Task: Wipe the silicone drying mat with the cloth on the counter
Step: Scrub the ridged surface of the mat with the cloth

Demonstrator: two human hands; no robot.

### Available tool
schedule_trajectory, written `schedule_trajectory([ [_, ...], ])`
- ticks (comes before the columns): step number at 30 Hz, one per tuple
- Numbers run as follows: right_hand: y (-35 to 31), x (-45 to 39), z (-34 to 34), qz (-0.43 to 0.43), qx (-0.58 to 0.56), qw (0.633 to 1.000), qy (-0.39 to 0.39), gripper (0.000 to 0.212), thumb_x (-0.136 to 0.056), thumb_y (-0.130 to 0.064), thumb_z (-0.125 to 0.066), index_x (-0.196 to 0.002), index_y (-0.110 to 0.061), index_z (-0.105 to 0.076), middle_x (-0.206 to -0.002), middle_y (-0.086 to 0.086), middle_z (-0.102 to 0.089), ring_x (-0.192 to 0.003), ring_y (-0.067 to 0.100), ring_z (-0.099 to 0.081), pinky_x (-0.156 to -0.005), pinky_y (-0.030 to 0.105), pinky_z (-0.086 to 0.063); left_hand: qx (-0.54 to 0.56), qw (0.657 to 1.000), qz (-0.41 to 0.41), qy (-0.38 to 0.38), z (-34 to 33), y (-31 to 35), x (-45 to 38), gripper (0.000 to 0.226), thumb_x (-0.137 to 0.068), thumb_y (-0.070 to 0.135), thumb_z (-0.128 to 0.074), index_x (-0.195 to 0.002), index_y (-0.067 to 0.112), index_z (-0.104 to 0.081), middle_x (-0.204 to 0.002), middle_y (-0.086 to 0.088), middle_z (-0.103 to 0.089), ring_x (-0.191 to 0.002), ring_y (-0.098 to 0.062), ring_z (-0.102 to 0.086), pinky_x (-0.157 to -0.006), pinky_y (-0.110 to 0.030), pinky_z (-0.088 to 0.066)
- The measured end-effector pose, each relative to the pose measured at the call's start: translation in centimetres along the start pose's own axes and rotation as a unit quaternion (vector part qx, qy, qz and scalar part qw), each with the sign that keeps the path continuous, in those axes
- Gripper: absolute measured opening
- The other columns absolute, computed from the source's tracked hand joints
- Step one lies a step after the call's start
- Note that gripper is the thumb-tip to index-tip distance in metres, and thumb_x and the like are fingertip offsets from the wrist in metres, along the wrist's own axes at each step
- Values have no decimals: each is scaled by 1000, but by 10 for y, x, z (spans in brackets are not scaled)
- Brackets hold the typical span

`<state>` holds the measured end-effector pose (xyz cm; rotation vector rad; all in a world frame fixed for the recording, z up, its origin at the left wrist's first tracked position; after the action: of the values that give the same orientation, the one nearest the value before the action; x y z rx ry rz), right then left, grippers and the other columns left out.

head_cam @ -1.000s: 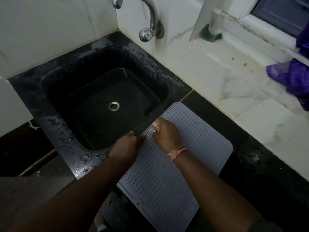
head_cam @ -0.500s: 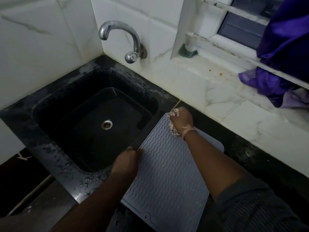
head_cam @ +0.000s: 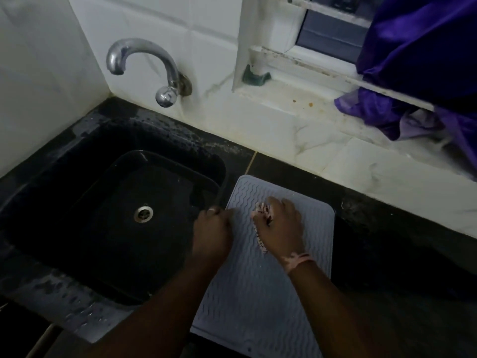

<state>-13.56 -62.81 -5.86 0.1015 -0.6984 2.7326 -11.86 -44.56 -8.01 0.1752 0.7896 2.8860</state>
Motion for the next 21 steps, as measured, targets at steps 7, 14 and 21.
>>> schedule_trajectory([
  [7, 5, 0, -18, -30, 87, 996, -14, 59, -97, -39, -57, -152, -32, -36, -159, 8, -31, -141, 37, -34, -116, 55, -29, -31, 999, -20, -10, -15, -12, -50, 37, -101, 48, -40, -135, 47, -53, -145, 1, -42, -132, -29, -36, -106, -49, -38],
  [14, -13, -46, 5, 54, 38, 998, -2, 17, -96, -31, -64, -110, -22, -60, -103, -3, -63, -98, 14, -62, -90, 30, -51, -79, 996, -33, 20, -27, -12, -50, 45, -94, 53, -40, -140, 49, -43, -160, -2, -26, -149, -34, -16, -118, -64, -21],
  [21, -40, -101, -3, 104, 95, 990, -10, 29, -99, -29, -58, -124, -18, -67, -122, 7, -62, -116, 27, -56, -103, 41, -42, -109, 992, -38, 47, -34, -17, -58, 49, -94, 55, -44, -143, 54, -40, -160, -1, -28, -149, -33, -19, -116, -63, -22],
])
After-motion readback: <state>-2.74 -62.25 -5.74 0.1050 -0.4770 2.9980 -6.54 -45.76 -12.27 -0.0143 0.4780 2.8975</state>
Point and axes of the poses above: each hand's wrist, its own x-axis away from the middle knuckle, its own z-axis out of the back of the hand, y = z × x, the point moved 3 cm from there along -x, towards the middle knuckle
